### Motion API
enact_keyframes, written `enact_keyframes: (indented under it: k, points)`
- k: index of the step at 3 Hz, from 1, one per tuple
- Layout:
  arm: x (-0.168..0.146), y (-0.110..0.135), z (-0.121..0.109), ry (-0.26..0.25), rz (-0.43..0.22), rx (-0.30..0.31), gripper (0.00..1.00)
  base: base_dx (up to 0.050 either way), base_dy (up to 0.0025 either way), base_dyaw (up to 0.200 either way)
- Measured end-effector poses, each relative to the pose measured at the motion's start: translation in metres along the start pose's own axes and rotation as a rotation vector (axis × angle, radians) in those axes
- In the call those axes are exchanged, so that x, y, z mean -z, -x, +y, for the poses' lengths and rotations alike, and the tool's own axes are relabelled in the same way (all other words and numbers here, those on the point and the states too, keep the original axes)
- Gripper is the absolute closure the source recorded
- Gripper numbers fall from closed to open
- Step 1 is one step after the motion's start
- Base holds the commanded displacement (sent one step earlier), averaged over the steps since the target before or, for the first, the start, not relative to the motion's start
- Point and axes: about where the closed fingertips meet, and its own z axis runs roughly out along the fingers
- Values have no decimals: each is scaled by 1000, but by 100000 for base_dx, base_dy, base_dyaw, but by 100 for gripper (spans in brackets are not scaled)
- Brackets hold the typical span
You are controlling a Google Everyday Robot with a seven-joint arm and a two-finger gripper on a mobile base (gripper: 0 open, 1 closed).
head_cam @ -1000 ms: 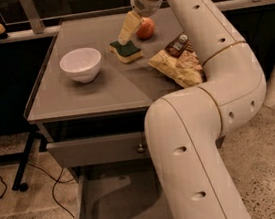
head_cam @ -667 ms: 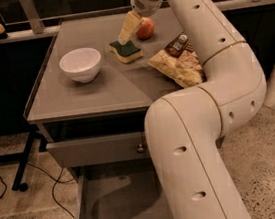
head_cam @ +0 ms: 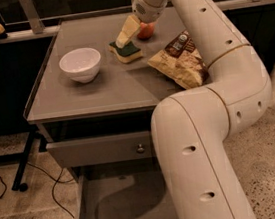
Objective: Place sponge into middle drawer
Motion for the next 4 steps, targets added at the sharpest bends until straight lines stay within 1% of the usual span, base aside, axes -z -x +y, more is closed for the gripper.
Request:
enact_keyframes:
  k: [1,2,3,4]
  points:
    - [-8,-6,7,37,10,-48,0,0,0,0]
    - [-19,-7,13,54,18,-69,0,0,0,0]
    - [-32,-4,11,8,24,-93,0,0,0,0]
    - [-44,-6,14,-33,36,-111,0,0,0,0]
